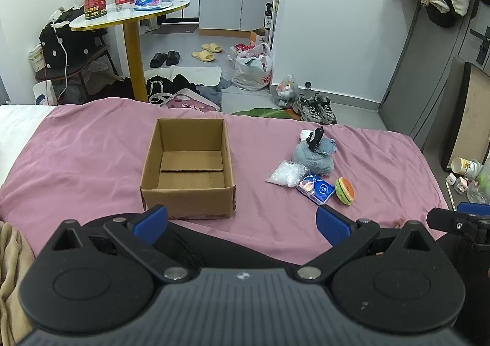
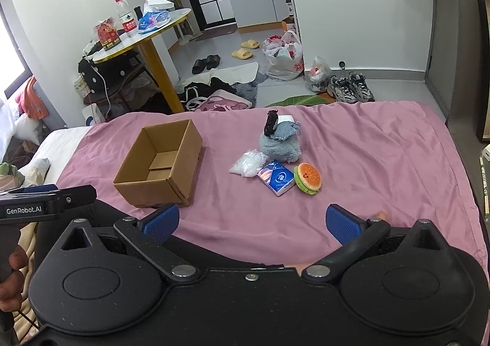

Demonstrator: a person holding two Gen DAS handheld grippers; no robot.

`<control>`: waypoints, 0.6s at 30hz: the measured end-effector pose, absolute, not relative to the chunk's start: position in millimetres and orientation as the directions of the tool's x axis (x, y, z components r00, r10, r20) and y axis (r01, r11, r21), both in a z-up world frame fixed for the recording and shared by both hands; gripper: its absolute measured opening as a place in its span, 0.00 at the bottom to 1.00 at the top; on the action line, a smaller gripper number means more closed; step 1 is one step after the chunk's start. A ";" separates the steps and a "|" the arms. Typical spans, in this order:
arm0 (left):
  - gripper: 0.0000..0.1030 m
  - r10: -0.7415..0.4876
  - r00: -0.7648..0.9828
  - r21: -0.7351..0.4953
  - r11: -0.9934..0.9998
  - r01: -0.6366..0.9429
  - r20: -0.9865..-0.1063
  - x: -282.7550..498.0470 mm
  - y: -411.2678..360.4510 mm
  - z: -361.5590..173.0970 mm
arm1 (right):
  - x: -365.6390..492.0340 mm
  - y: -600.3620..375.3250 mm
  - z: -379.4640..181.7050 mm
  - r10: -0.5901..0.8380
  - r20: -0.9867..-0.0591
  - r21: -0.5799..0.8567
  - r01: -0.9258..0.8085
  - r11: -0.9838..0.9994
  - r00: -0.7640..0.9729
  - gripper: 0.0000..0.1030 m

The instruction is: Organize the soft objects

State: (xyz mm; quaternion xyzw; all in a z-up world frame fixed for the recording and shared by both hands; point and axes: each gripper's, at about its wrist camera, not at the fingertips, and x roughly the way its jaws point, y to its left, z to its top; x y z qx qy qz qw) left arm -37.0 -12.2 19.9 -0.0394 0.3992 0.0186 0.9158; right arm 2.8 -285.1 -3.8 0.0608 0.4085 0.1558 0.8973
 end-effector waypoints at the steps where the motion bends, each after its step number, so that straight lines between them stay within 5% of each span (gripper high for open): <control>1: 0.99 0.002 0.680 -0.057 0.996 -0.064 -0.733 -37.0 -12.5 19.9 | 3.4 -284.8 -4.4 0.324 -0.717 0.232 -0.227 0.946 0.617 1.00; 18: 0.99 -0.012 0.665 -0.069 0.996 -0.059 -0.747 -21.5 -18.4 9.9 | 9.8 -286.5 -12.4 0.313 -0.724 0.228 -0.215 0.950 0.615 1.00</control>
